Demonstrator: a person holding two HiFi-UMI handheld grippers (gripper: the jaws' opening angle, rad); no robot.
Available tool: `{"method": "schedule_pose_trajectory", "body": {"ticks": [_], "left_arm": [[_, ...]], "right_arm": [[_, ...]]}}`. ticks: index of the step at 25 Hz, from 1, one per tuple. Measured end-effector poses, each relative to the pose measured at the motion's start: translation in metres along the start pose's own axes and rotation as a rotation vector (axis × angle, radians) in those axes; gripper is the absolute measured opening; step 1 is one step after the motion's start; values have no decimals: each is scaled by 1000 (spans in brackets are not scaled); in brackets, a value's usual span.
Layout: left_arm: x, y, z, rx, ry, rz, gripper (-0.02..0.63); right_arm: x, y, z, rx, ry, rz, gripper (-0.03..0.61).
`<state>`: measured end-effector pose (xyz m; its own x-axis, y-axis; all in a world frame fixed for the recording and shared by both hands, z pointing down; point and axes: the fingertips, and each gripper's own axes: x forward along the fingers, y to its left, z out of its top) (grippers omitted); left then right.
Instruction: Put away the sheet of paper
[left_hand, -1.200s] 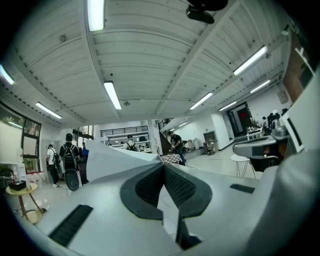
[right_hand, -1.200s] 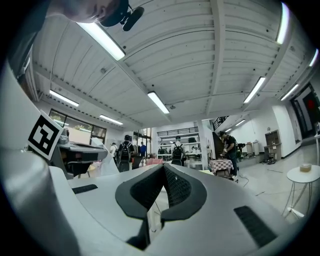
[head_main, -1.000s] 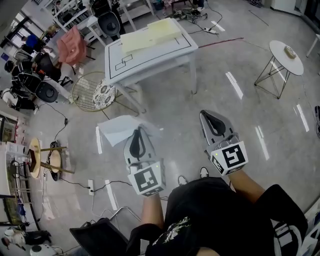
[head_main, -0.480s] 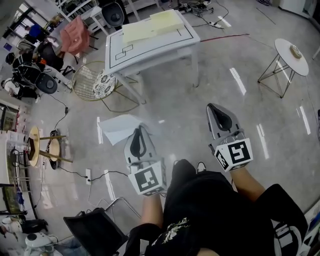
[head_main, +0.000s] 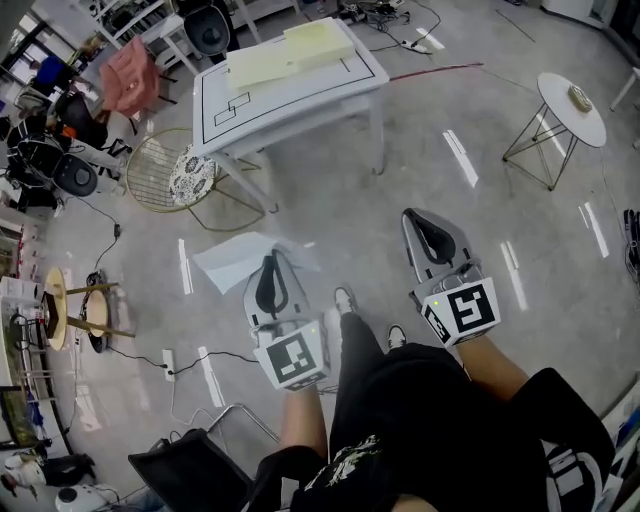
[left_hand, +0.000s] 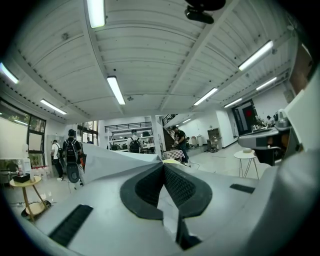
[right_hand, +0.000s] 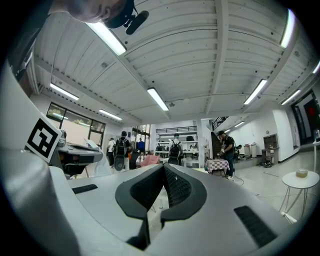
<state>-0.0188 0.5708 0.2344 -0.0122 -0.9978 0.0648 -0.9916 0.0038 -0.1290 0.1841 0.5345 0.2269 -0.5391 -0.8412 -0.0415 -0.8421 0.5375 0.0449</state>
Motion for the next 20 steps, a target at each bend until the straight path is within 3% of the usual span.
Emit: {"method": "schedule_pose_trajectory", "body": {"ticks": [20], "left_arm": [[85, 44, -7, 21, 30, -7, 2]], "right_arm": [[97, 0, -9, 31, 0, 13, -8]]}}
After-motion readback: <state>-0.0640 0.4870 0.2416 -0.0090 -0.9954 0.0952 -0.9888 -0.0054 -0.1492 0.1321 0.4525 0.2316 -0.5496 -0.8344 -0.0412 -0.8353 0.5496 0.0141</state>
